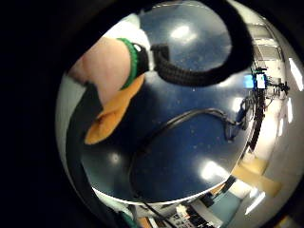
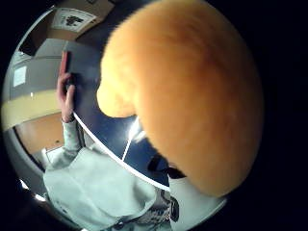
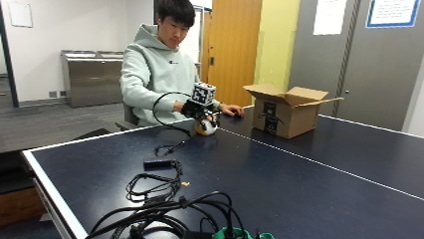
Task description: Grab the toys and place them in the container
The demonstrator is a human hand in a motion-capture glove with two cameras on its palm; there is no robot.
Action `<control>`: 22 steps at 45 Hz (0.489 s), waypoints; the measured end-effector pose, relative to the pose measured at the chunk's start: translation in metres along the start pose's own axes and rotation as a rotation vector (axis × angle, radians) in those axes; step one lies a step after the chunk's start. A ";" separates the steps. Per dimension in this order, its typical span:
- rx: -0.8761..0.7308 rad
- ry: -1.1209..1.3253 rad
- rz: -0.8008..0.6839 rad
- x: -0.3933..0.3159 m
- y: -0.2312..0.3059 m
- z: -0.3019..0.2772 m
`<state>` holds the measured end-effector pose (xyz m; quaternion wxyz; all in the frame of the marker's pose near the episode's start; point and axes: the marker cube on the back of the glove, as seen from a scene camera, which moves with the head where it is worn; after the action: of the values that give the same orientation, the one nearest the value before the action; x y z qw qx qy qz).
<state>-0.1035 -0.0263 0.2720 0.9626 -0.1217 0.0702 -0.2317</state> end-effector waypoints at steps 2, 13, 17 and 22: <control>-0.010 -0.116 0.142 -0.014 -0.007 -0.002; -0.233 -0.331 0.119 -0.017 -0.024 -0.016; -0.351 -0.326 0.152 0.000 -0.026 -0.036; -0.321 -0.267 0.235 0.028 -0.032 -0.092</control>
<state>-0.1102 -0.0852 0.1901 0.9521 -0.2935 -0.0081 -0.0856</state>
